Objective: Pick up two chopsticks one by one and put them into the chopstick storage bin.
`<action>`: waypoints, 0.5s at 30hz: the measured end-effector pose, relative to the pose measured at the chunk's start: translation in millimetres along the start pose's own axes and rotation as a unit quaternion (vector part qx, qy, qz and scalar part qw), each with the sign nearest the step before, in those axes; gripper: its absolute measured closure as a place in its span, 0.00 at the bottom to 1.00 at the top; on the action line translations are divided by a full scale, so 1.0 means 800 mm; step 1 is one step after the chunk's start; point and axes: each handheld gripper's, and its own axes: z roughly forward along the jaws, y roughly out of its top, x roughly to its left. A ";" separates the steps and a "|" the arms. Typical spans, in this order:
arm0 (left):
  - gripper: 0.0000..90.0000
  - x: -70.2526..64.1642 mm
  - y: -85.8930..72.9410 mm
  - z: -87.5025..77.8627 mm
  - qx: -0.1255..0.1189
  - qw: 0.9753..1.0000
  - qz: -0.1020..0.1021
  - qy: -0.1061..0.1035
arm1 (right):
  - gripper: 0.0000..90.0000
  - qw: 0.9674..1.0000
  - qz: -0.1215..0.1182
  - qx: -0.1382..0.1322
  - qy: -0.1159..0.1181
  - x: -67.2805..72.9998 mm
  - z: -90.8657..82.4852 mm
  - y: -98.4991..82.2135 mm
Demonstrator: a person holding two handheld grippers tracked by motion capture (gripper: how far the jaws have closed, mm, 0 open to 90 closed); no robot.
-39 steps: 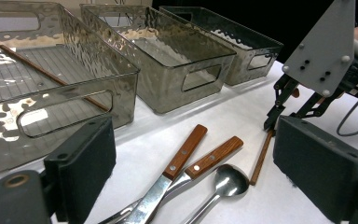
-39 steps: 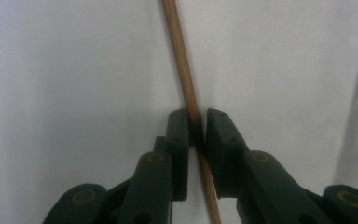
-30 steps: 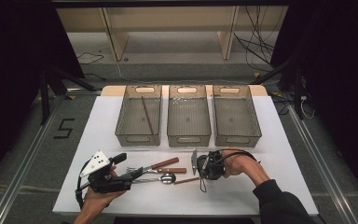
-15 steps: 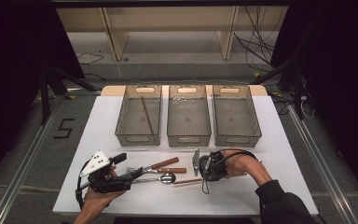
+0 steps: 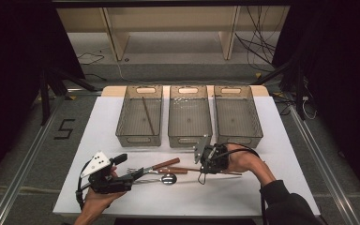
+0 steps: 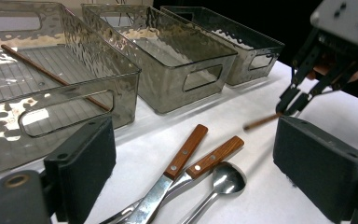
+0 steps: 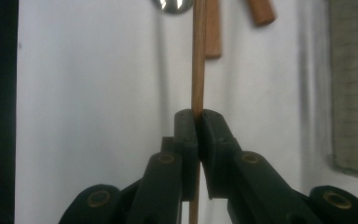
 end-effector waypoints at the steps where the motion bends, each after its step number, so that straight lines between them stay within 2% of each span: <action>1: 0.14 0.000 0.000 0.000 0.000 1.000 0.000 0.000 | 0.95 1.000 0.008 -0.009 -0.001 -0.002 -0.004 0.001; 7: 0.14 0.000 0.000 0.000 0.000 1.000 0.000 0.000 | 0.95 0.996 0.063 -0.062 -0.009 -0.016 -0.019 0.010; 10: 0.14 0.000 0.000 0.000 0.000 1.000 0.000 0.000 | 0.96 0.991 0.101 -0.086 -0.017 -0.026 -0.027 0.017; 12: 0.14 0.000 0.000 0.000 0.000 1.000 0.000 0.000 | 0.95 0.988 0.111 -0.106 -0.026 -0.032 -0.030 0.021; 15: 0.14 0.001 0.000 0.000 0.000 1.000 0.000 0.000 | 0.95 0.983 0.128 -0.130 -0.028 -0.040 -0.034 0.028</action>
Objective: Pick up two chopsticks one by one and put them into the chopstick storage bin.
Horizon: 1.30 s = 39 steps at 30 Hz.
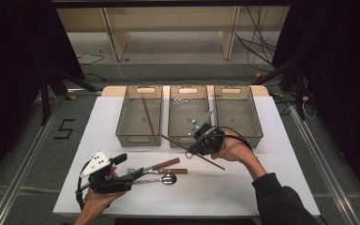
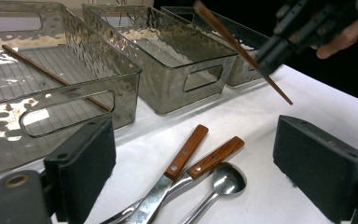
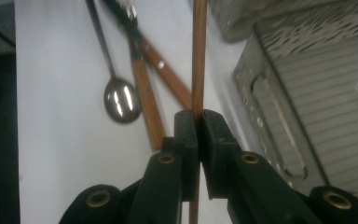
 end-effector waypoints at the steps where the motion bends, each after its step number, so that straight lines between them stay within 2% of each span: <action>1: 0.14 0.000 0.000 0.000 0.001 1.000 0.001 0.000 | 0.95 1.000 0.008 -0.007 0.000 -0.002 -0.001 0.003; 6: 0.14 0.000 0.000 0.000 0.000 1.000 0.000 0.000 | 0.96 0.998 0.046 -0.043 -0.012 -0.014 -0.004 0.019; 8: 0.14 0.000 0.000 -0.001 -0.001 1.000 0.001 -0.001 | 0.95 0.997 0.053 -0.052 -0.019 -0.018 -0.005 0.025; 10: 0.14 0.001 0.000 -0.001 -0.001 1.000 0.001 -0.001 | 0.95 0.995 0.065 -0.078 -0.022 -0.024 -0.005 0.031; 14: 0.14 0.001 0.001 -0.002 0.000 1.000 0.001 -0.001 | 0.95 0.991 0.086 -0.099 -0.035 -0.031 -0.004 0.043; 18: 0.14 0.001 0.001 -0.001 0.000 1.000 0.002 -0.001 | 0.95 0.986 0.111 -0.119 -0.028 -0.034 -0.003 0.056; 20: 0.14 0.001 0.001 -0.001 0.000 1.000 0.001 0.000 | 0.95 0.984 0.125 -0.125 -0.024 -0.035 -0.002 0.063; 23: 0.14 0.001 0.001 -0.002 -0.001 1.000 0.002 -0.001 | 0.95 0.982 0.129 -0.135 -0.023 -0.040 -0.001 0.072; 24: 0.14 0.001 0.001 -0.002 0.000 1.000 0.003 -0.001 | 0.95 0.980 0.135 -0.141 -0.025 -0.042 0.000 0.077; 26: 0.14 0.001 0.001 -0.002 -0.001 1.000 0.002 -0.001 | 0.95 0.980 0.136 -0.143 -0.026 -0.045 0.002 0.082; 28: 0.14 0.001 0.001 -0.001 -0.003 1.000 -0.001 -0.001 | 0.95 0.978 0.143 -0.148 -0.027 -0.048 0.004 0.088; 33: 0.14 0.001 0.001 -0.002 -0.004 1.000 -0.001 -0.002 | 0.95 0.971 0.170 -0.167 -0.023 -0.057 0.010 0.103; 38: 0.14 0.001 0.001 -0.002 -0.004 1.000 -0.001 -0.002 | 0.95 0.966 0.187 -0.176 -0.031 -0.064 0.019 0.118; 39: 0.14 0.001 0.001 -0.002 -0.004 1.000 -0.002 -0.002 | 0.95 0.966 0.188 -0.176 -0.032 -0.065 0.021 0.121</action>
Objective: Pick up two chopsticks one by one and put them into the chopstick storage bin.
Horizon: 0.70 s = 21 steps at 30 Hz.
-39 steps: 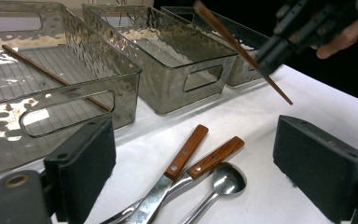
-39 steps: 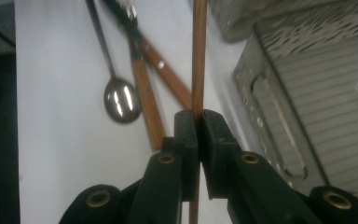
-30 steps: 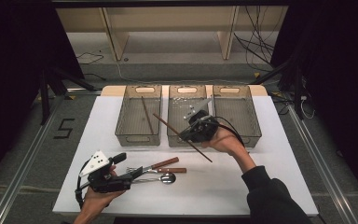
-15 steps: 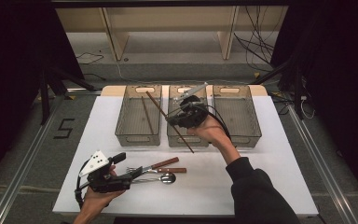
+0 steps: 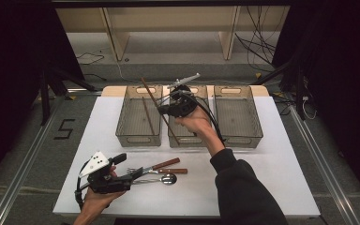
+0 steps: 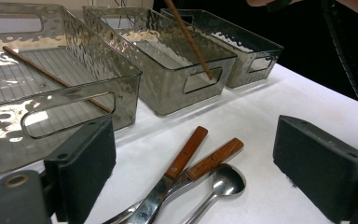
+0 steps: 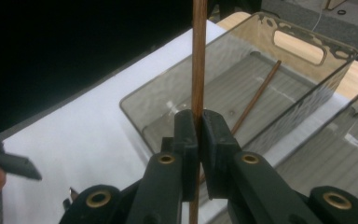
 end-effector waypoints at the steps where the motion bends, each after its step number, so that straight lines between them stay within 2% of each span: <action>1: 0.14 0.000 0.000 0.000 0.000 1.000 0.000 0.000 | 0.95 1.000 0.001 -0.001 -0.002 0.000 0.002 0.002; 9: 0.14 0.000 0.000 -0.001 -0.001 1.000 -0.001 -0.001 | 0.95 1.000 0.017 -0.020 -0.018 0.003 0.021 0.022; 21: 0.14 0.000 0.001 -0.001 -0.002 1.000 -0.001 -0.002 | 0.95 0.998 0.039 -0.041 -0.027 0.002 0.044 0.044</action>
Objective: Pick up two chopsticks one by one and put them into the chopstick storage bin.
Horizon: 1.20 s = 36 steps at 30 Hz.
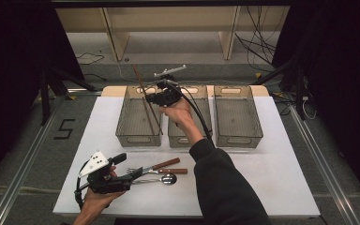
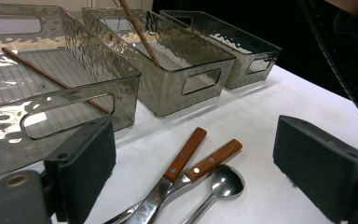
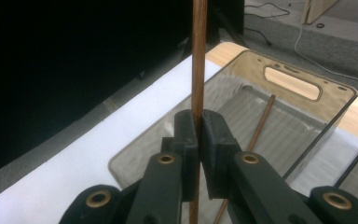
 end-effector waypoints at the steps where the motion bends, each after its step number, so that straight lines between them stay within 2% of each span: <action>1: 0.14 0.000 0.000 0.000 0.000 1.000 0.000 -0.001 | 0.95 1.000 0.002 0.000 0.000 0.000 0.002 0.001; 13: 0.14 0.000 0.000 0.000 -0.002 1.000 0.000 -0.001 | 0.95 1.000 0.013 -0.007 -0.013 0.003 0.023 0.014; 18: 0.14 0.000 0.000 0.000 -0.002 1.000 0.000 -0.002 | 0.95 1.000 0.015 -0.002 -0.022 0.001 0.034 0.011; 36: 0.14 0.000 0.001 -0.001 -0.003 1.000 0.001 -0.003 | 0.95 0.999 0.034 0.023 -0.034 -0.005 0.061 -0.007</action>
